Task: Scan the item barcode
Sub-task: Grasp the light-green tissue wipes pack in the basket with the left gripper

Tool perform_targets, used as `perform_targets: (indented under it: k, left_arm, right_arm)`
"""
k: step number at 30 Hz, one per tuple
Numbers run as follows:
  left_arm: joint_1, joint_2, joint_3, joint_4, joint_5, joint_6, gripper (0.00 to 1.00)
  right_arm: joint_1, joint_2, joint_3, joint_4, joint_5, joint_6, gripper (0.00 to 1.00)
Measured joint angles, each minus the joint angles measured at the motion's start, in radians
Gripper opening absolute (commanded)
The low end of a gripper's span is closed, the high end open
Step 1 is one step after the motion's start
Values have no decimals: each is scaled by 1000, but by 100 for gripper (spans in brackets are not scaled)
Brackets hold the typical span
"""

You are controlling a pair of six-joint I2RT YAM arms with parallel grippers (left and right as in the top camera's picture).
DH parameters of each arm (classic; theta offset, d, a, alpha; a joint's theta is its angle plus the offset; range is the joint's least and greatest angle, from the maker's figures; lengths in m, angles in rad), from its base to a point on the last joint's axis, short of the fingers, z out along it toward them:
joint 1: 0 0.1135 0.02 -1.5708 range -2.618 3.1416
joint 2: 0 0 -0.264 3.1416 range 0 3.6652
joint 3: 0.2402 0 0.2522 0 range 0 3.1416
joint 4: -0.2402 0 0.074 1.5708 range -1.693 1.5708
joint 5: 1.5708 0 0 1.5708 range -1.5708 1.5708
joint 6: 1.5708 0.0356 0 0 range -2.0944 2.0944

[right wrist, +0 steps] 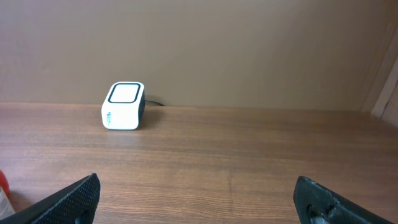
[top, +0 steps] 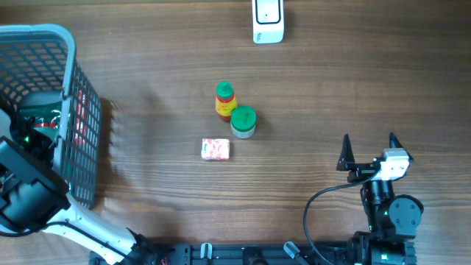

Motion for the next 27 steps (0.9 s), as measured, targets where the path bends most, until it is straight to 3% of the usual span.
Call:
perform_targets:
  k: [2, 6, 14, 27]
  left_arm:
    - [-4, 0, 0, -2, 0, 1, 56]
    - [-8, 1, 0, -4, 4, 7, 44]
    - [-8, -30, 0, 9, 36, 60, 30]
    - [-7, -426, 0, 13, 143, 160, 31]
  right_arm:
    - [0, 0, 0, 0, 0, 0, 100]
    - [0, 0, 0, 0, 0, 0, 100]
    - [0, 0, 0, 0, 0, 0, 100]
    - [0, 0, 0, 0, 0, 0, 100]
